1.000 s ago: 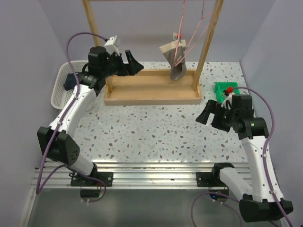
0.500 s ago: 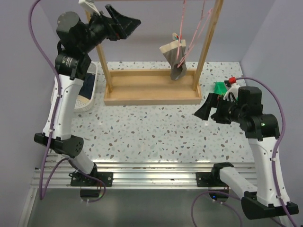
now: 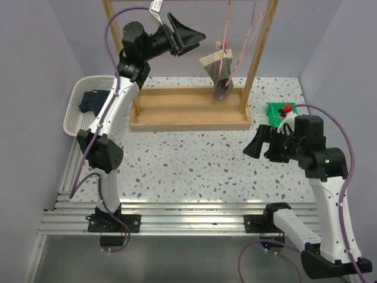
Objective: Remove the underwear clipped to the hanger
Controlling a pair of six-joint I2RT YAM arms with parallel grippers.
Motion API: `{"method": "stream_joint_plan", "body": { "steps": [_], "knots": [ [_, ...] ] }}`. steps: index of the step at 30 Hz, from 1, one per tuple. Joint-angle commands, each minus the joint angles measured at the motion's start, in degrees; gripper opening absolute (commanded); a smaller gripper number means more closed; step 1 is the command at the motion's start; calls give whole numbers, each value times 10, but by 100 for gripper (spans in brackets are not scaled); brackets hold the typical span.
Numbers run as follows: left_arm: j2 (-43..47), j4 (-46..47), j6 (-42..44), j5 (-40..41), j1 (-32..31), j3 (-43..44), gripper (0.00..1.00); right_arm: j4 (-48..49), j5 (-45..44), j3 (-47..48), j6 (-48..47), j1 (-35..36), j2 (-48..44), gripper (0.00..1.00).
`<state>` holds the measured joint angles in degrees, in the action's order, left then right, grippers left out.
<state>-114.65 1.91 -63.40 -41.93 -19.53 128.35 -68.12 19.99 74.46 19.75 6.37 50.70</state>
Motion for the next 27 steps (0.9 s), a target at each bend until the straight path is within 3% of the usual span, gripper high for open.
{"method": "stream_joint_plan", "body": {
  "steps": [1, 13, 27],
  "knots": [
    [-18, 92, -92, -48, -22, 42, 100, -11, -6, 5, -16, 3, -7, 98],
    [-60, 198, -202, -45, -50, 46, 100, -12, -11, -12, -33, 2, -16, 98],
    [-109, 157, -215, -20, -100, 86, 98, -10, -6, -12, -38, 8, -19, 95]
  ]
}}
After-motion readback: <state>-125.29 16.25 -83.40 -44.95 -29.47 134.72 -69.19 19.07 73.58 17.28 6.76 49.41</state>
